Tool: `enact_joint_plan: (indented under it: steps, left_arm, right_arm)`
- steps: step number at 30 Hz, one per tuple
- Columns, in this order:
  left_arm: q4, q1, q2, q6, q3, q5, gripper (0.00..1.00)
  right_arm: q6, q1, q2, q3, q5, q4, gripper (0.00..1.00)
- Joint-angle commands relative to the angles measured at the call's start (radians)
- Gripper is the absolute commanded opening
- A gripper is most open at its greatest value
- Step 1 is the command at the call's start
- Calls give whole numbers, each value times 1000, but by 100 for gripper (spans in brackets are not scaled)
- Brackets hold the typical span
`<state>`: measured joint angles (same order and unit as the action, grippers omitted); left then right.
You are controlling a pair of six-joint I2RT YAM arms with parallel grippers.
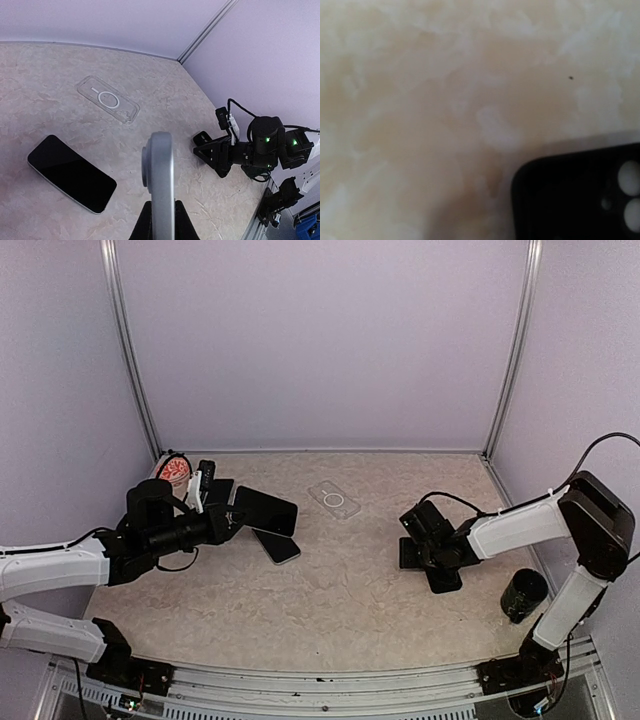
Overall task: Put the phone into the phone case
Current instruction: Pick up the phone case from the center of the board.
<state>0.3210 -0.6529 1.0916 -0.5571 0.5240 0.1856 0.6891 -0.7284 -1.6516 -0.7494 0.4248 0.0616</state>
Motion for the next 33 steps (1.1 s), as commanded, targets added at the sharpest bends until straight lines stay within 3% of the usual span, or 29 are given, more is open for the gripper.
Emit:
enact_joint_plan:
  steps: [1, 19, 25, 33]
  left_arm:
    - [63, 9, -19, -3, -8, 3, 0]
    - [93, 15, -7, -15, -28, 8, 0]
    - [96, 15, -10, -20, -31, 8, 0]
    - [110, 15, -5, -31, -38, 11, 0]
  right_arm:
    - [19, 15, -24, -32, 4, 8, 59]
    - [18, 18, -45, -20, 20, -4, 28]
    - [4, 18, -41, -17, 13, -11, 0]
    - [-90, -13, -19, -29, -36, -59, 0]
